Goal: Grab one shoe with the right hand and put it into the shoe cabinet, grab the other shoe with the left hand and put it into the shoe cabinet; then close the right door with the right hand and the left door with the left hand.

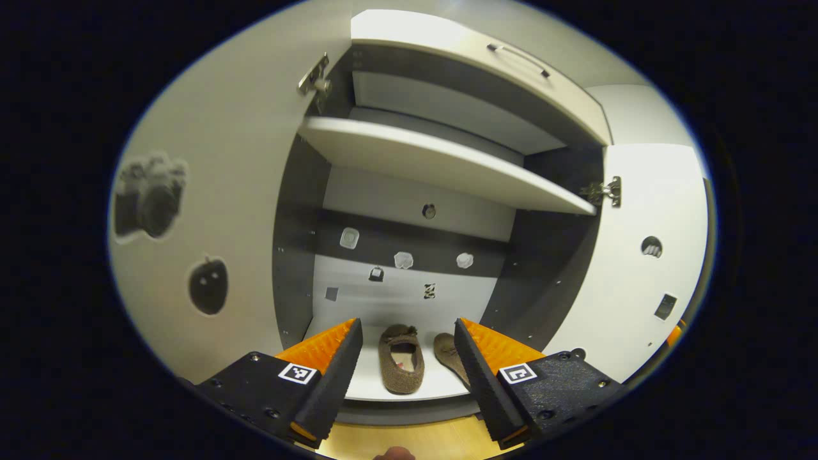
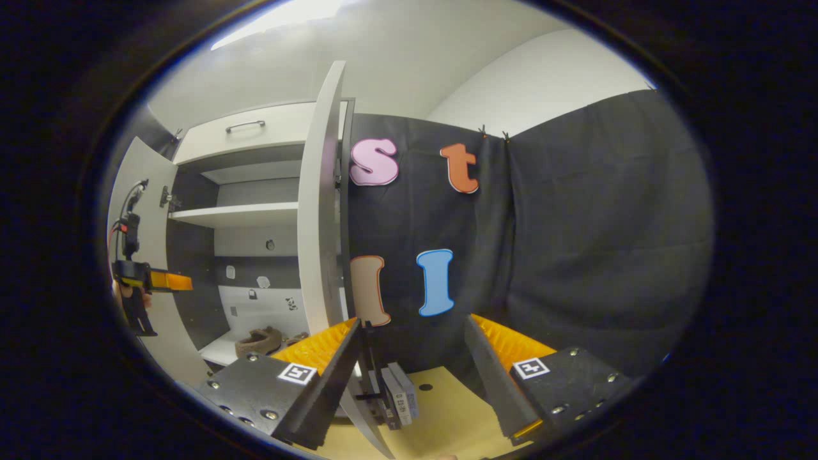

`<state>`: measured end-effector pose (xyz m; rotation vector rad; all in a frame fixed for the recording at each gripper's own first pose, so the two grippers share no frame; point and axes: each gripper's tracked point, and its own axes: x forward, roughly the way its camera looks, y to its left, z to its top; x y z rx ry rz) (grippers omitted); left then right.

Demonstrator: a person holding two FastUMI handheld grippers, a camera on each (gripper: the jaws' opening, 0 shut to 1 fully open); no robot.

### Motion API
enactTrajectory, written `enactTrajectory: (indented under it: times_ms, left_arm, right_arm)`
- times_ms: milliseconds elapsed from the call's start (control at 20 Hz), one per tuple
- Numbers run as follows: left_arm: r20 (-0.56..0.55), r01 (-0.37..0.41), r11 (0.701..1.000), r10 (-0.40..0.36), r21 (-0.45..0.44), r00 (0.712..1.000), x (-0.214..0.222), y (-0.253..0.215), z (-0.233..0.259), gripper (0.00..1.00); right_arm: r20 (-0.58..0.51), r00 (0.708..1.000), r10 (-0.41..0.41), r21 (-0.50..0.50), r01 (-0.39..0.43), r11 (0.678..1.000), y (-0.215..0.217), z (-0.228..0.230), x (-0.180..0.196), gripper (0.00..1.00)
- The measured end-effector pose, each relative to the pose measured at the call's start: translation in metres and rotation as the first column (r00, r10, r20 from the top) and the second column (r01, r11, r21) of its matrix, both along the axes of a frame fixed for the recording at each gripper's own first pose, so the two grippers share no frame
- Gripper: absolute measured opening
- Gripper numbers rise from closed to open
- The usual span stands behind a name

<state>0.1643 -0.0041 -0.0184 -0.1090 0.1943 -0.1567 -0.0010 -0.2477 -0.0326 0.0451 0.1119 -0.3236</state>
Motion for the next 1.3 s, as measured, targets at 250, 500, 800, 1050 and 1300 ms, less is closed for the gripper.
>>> enactTrajectory:
  times_ms: [250, 500, 800, 1050, 1300]
  left_arm:
    - [0.053, -0.004, 1.000, 0.003, 0.015, 0.999, -0.040, 0.007, 0.032, 0.89]
    - [0.069, -0.006, 1.000, 0.005, 0.018, 0.998, -0.065, 0.007, 0.044, 0.88]
    - [0.056, -0.015, 1.000, 0.014, 0.014, 0.998, -0.086, -0.011, 0.044, 0.88]
    - [0.044, -0.033, 0.999, 0.032, 0.022, 0.999, -0.095, -0.003, 0.040, 0.88]
    - [0.039, -0.052, 0.998, 0.051, 0.023, 0.998, -0.107, 0.006, 0.039, 0.88]
  right_arm:
    - [-0.024, 0.999, 0.029, 0.018, -0.029, 0.999, 0.004, -0.006, 0.002, 0.96]
    - [-0.030, 0.995, 0.096, -0.003, -0.096, 0.995, 0.018, -0.004, 0.007, 0.96]
    - [-0.023, 0.973, 0.229, 0.039, -0.228, 0.973, 0.058, -0.008, 0.019, 0.96]
    - [-0.024, 0.946, 0.323, 0.053, -0.322, 0.945, 0.091, -0.011, 0.031, 0.95]
    - [-0.067, 0.920, 0.386, 0.061, -0.382, 0.922, 0.119, -0.026, 0.043, 0.95]
